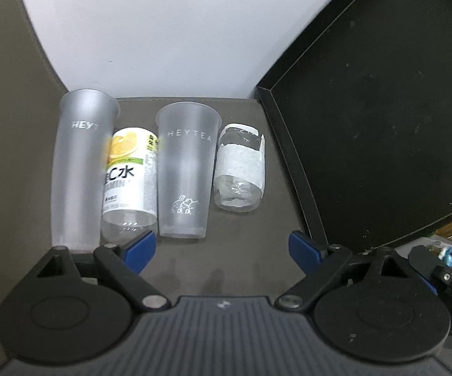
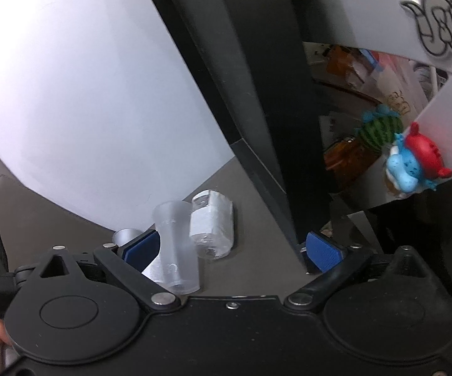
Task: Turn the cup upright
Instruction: 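Move the right tool down to the lying white-labeled clear cup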
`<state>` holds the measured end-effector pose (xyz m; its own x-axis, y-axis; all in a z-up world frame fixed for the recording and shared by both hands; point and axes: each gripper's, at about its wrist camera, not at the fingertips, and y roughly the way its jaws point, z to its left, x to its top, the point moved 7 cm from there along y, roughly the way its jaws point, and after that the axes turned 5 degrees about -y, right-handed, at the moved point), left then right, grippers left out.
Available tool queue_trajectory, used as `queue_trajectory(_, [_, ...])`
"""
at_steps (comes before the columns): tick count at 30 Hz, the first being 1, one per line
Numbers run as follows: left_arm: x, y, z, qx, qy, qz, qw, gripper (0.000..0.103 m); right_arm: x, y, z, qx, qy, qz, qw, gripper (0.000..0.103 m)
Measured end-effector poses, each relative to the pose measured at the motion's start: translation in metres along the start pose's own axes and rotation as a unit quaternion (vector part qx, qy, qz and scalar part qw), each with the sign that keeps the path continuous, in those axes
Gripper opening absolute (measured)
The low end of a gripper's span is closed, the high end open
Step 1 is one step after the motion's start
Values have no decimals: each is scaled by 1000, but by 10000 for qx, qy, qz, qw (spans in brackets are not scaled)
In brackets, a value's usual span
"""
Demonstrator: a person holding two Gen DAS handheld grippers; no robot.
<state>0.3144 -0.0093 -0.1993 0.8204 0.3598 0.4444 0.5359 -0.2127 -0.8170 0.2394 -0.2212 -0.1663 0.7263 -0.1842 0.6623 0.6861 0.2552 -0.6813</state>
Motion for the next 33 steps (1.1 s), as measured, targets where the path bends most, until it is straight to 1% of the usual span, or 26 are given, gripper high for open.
queue_trajectory(3, [3,12,-5,-60,29,62,10000,85,0,2,-9,-9,124,25,9999,96])
queue_trajectory(4, [5,16,-6,-58,42,91,9999,84,0,3,-12,-10,179,40,9998,93])
queue_trajectory(8, [9,32,-12,-45,80,137,9999,80,-3,8,-17,15,335,119,9994,91])
queue_trajectory(14, [17,51,-23,-77,142,161,9997,76,-7,18,-17,133,558,243,9981,84])
queue_trajectory(19, [24,69,-29,33,213,159,9996,75,-10,24,-23,221,866,388,9952,76])
queue_trajectory(25, [30,90,-32,128,189,221,9995,75,-15,29,-31,435,1323,517,9889,76])
queue_trajectory(28, [31,99,-35,178,231,231,9993,75,-17,31,-29,473,1318,543,9887,75])
queue_trajectory(31, [30,109,-39,307,339,224,9987,75,-19,33,-26,482,1274,570,9890,75])
queue_trajectory(33, [30,114,-40,357,346,221,9985,75,-19,34,-27,515,1344,587,9878,75])
